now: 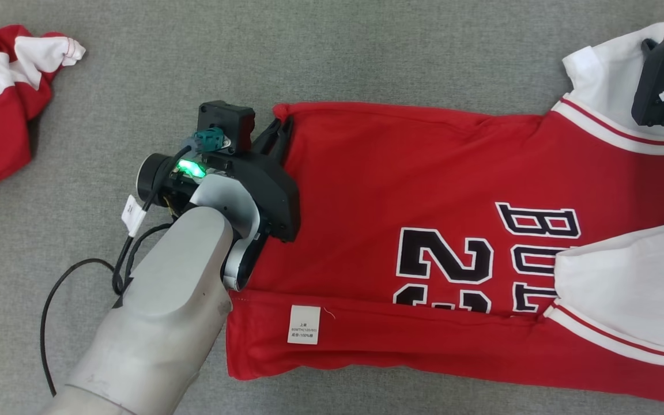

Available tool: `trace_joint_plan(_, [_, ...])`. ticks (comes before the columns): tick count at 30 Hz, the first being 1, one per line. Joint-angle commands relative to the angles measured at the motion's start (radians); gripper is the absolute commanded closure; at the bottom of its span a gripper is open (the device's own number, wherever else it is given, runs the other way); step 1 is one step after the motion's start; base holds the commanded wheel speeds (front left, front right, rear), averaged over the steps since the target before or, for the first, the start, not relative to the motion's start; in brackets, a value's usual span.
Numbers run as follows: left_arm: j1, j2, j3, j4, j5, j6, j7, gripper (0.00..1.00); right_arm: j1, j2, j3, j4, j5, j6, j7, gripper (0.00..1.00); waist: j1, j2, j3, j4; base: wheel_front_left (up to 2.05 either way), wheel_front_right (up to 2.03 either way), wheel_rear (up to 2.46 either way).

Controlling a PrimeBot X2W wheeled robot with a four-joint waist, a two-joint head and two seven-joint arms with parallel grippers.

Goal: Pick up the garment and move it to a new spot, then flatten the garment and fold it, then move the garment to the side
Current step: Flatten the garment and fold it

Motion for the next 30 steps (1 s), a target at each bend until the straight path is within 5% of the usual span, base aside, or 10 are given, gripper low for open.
trace_joint_plan(1, [0.041, 0.020, 0.002, 0.036, -0.007, 0.015, -0.001, 1.00, 0.015, 0.000, -0.007, 0.003, 0.000, -0.003, -0.029, 1.00, 0.0001, 0.0001, -0.011, -0.009, 0.00, 0.00, 0.00])
trace_joint_plan(11, [0.057, 0.055, 0.053, 0.058, -0.011, 0.063, -0.150, 1.00, 0.079, 0.005, 0.060, -0.102, 0.094, -0.003, -0.292, 1.00, 0.0001, 0.0001, -0.104, -0.065, 0.00, 0.00, 0.00])
trace_joint_plan(22, [0.136, 0.064, 0.032, 0.056, -0.014, 0.023, -0.222, 1.00, 0.264, -0.055, 0.182, -0.212, 0.233, -0.003, -0.380, 1.00, 0.0001, 0.0001, -0.237, -0.117, 0.00, 0.00, 0.00])
trace_joint_plan(30, [0.283, 0.101, 0.012, -0.023, 0.001, 0.043, -0.255, 1.00, 0.468, -0.113, 0.235, -0.361, 0.342, -0.003, -0.403, 1.00, 0.0001, 0.0001, -0.317, -0.147, 0.00, 0.00, 0.00])
